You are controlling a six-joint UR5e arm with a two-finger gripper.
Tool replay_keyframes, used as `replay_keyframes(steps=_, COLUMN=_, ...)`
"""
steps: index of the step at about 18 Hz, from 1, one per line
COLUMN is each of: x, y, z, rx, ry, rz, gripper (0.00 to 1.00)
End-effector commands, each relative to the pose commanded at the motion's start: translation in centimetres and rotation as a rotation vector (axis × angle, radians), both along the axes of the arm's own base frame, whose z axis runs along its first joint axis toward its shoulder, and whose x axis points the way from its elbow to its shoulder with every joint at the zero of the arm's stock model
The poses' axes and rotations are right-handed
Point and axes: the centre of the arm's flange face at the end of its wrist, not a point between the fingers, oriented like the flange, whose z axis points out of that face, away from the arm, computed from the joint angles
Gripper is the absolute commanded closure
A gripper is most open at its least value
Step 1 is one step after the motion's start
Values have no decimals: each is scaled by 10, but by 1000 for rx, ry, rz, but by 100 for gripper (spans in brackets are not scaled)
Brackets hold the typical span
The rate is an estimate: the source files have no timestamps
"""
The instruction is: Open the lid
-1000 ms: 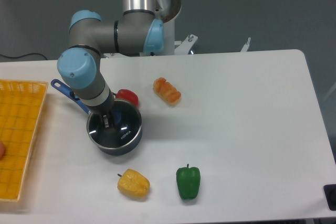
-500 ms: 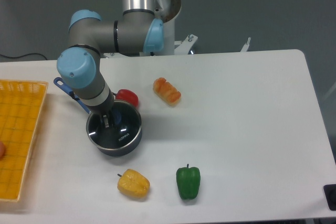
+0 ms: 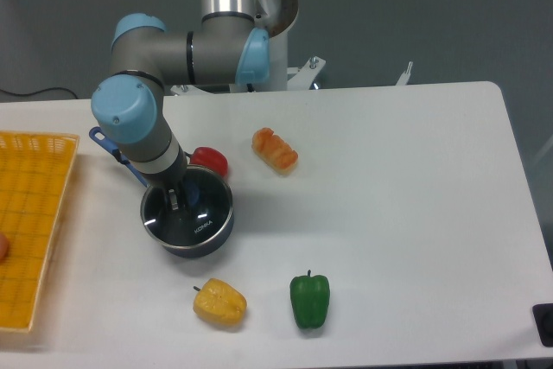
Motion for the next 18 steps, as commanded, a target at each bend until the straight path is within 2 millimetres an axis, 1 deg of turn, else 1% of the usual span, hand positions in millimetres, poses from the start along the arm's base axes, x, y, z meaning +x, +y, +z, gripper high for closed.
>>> replay_keyframes(steps=3, x=-5, y=4, z=9, rx=17, ry=10, rz=5, gripper=41)
replay_keyframes(steps=4, x=-11, y=4, z=16, rx=29, ry=15, rz=12, gripper=43)
replay_keyframes(steps=6, x=-20, y=4, z=23, rx=31, ry=16, rz=23, gripper=44)
replay_keyframes(steps=8, x=-28, y=0, z=24, rx=25, ry=11, rz=35, gripper=44)
replay_keyframes(steps=12, x=-35, y=0, z=31, rx=37, ry=19, rz=46, gripper=44)
replay_keyframes(steps=18, x=-36, y=-1, z=29, rx=36, ry=11, rz=49, gripper=44)
